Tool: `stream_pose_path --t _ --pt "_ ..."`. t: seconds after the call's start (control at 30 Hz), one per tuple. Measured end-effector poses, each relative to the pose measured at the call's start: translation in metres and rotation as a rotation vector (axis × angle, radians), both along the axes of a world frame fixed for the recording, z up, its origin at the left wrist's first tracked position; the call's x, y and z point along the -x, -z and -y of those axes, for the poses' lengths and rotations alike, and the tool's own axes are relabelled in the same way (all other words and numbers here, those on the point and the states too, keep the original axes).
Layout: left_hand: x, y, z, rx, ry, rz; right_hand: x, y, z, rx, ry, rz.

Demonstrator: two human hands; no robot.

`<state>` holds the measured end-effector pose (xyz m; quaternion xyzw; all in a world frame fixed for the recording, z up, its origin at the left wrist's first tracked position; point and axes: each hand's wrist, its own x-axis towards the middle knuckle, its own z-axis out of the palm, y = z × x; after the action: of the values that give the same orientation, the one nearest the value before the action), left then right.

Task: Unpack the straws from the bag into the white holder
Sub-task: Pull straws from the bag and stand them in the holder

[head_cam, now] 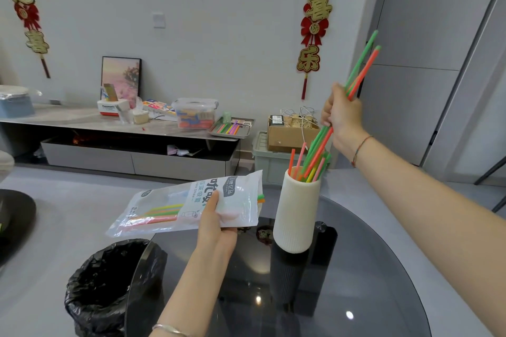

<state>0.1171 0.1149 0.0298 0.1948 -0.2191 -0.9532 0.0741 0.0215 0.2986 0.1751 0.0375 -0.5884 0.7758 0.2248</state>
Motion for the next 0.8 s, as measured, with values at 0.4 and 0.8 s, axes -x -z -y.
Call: stream_pose_path --t 0.4,0.8 --pt "0.002 0.001 -0.003 -0.017 0.005 0.025 0.009 0.03 -0.012 -0.426 0.001 -0.009" --pt "-0.004 0.001 0.0 -0.01 0.018 0.012 -0.007 0.057 -0.008 -1.582 -0.02 0.03"
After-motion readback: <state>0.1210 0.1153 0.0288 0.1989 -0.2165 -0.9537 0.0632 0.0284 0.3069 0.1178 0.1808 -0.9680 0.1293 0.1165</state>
